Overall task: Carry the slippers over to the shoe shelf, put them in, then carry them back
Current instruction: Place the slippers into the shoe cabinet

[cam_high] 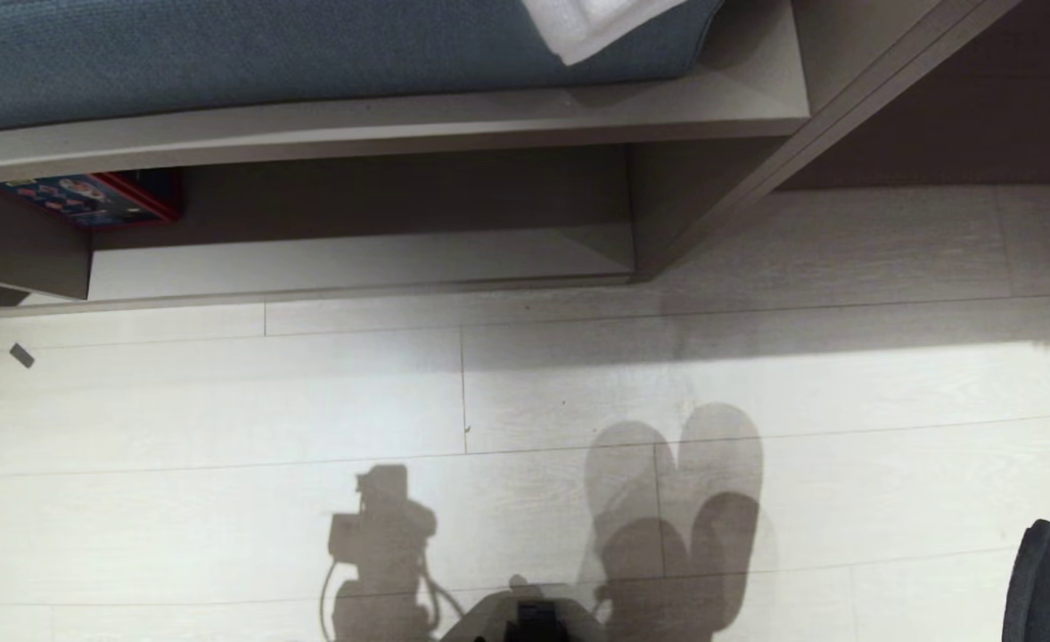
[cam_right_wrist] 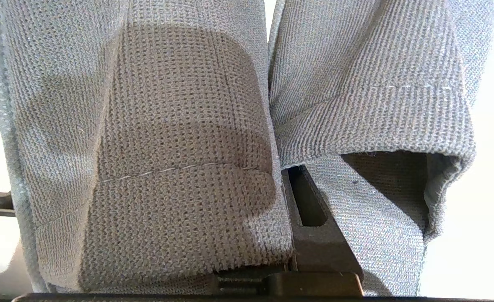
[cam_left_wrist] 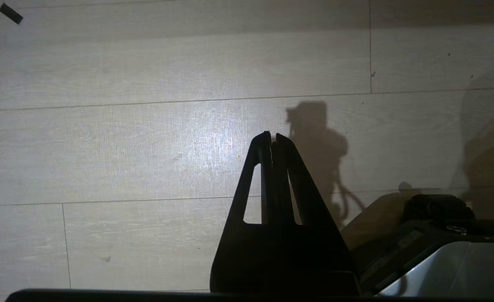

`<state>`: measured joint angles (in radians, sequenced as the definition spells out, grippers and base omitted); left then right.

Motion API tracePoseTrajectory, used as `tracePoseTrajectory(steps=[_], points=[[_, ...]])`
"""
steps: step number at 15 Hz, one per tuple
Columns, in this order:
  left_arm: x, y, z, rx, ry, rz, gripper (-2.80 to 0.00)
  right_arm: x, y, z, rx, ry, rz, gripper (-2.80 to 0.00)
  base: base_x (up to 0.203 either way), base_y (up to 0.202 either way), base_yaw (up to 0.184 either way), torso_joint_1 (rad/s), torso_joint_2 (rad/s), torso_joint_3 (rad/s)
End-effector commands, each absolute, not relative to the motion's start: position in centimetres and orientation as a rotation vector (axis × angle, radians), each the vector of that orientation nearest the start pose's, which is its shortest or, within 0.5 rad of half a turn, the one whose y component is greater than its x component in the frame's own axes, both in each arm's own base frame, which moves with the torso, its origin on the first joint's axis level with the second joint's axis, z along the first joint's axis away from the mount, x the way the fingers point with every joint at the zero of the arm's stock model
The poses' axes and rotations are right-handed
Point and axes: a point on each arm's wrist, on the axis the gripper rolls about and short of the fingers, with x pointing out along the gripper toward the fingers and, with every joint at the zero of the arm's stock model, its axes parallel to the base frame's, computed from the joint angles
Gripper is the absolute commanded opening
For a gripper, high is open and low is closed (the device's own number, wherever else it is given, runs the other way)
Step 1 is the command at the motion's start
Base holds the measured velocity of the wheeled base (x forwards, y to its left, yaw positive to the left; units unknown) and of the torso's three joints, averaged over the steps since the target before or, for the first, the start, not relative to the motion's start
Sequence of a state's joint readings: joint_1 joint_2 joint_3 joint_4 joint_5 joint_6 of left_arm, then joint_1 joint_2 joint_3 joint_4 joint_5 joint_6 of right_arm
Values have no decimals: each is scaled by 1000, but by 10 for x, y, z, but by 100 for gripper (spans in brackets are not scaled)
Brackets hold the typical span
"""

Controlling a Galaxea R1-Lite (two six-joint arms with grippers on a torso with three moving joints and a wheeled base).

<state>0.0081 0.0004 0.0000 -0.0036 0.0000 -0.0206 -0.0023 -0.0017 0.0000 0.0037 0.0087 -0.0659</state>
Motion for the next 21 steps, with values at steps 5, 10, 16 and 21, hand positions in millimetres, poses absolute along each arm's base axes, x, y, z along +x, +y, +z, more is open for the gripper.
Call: tracePoseTrajectory(steps=[5, 10, 16, 21], points=[[-23, 0, 76, -21, -3, 9, -280, -23, 0, 75, -64, 6, 8, -280, 0, 0, 0, 2, 2, 202], [-23, 0, 76, -21, -3, 9, -280, -23, 0, 75, -64, 6, 5, -280, 0, 0, 0, 1, 3, 202], [-23, 0, 76, -21, -3, 9, -280, -23, 0, 75, -63, 6, 8, -280, 0, 0, 0, 1, 1, 207], [-23, 0, 76, -21, -3, 9, -280, -23, 0, 75, -58, 6, 6, -280, 0, 0, 0, 1, 1, 203]])
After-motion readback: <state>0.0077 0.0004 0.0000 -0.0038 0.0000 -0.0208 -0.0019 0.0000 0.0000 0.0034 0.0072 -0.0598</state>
